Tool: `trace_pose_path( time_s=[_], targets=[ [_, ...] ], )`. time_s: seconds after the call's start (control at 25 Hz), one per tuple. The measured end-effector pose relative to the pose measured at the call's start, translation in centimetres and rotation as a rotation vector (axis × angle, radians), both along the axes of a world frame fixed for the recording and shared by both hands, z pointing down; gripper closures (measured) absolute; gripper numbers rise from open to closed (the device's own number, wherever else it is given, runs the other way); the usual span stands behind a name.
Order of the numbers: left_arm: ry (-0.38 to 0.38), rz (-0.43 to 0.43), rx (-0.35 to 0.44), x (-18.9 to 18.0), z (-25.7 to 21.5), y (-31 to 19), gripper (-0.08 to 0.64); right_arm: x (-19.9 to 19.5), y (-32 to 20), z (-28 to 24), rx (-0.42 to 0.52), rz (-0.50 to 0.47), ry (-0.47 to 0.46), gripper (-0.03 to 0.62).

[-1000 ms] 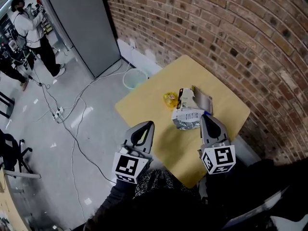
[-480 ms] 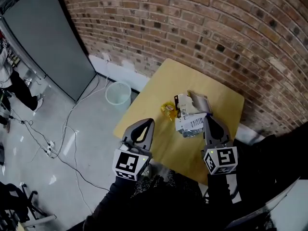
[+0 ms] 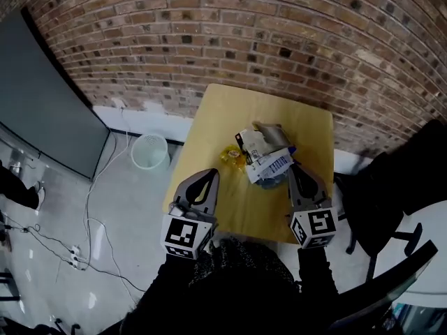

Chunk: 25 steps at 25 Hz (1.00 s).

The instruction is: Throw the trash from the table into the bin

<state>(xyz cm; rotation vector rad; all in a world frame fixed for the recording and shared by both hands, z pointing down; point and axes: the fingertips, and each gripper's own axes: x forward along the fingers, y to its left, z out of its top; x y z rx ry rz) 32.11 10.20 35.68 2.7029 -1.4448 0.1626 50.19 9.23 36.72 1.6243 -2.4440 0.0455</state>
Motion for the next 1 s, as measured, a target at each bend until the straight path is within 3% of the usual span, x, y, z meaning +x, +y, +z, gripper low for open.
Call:
trace_pose_path(
  time_s=[0.2, 0.4, 0.52, 0.76, 1.0],
  targets=[
    [-0.009, 0.034, -0.019, 0.8, 0.7, 0.2, 0.554, 0.6, 0.0, 2.0, -0.091, 0.021, -0.025, 0.573],
    [-0.035, 0.046, -0.019, 1.2, 0.5, 0.1, 0.554, 0.7, -0.7, 4.5, -0.179, 0.031, -0.069, 0.358],
    [-0.05, 0.04, -0.018, 1.0, 0.5, 0.3, 0.554, 0.4, -1.0, 6.7, -0.251, 0.032, -0.123, 0.304],
    [-0.07, 0.009, -0.029, 0.2, 1.0, 0.7, 0.554, 0.9, -1.5, 11.6, -0.413, 0.099, -0.253, 0.288],
    [-0.09, -0.016, -0.03, -0.4, 1.0, 1.0, 0.554, 0.6, -3.3, 13.9, -0.445, 0.089, -0.294, 0.288]
  ],
)
